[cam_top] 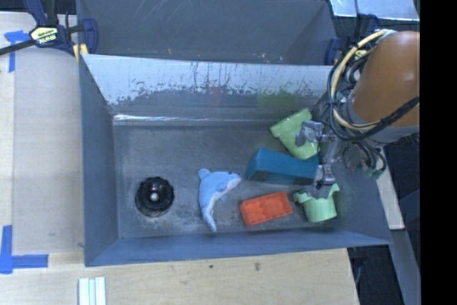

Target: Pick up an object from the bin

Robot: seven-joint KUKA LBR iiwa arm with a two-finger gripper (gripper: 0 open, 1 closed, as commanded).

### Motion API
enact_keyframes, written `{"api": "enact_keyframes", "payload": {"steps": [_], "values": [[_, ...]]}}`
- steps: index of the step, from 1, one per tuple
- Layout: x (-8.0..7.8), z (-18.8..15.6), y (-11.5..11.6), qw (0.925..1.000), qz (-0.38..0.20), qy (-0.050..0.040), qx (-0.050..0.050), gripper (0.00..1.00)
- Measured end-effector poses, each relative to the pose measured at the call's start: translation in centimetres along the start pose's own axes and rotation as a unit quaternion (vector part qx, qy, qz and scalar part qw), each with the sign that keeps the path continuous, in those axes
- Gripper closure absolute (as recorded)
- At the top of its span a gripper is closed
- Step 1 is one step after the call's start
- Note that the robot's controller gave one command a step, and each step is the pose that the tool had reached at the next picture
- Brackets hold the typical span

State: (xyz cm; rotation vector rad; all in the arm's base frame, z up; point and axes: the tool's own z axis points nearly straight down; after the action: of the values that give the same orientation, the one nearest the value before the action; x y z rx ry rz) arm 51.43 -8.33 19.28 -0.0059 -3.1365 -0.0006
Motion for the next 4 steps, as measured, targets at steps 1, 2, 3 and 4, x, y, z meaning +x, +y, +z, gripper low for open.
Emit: {"api": "enact_keyframes", "payload": {"steps": [1, 2, 3, 4], "values": [[-0.2, -0.4, 0.0, 1.0, -0.001, -0.0044, 0.001, 0.0], [-2.1, 4.7, -0.5, 0.9995, 0.032, -0.006, 0.001, 0.0], [-5.6, 12.0, -0.1, 0.9951, 0.099, -0.0014, -0.002, 0.0], [-5.6, 12.3, 0.0, 0.9938, 0.111, -0.0049, -0.001, 0.0]]}}
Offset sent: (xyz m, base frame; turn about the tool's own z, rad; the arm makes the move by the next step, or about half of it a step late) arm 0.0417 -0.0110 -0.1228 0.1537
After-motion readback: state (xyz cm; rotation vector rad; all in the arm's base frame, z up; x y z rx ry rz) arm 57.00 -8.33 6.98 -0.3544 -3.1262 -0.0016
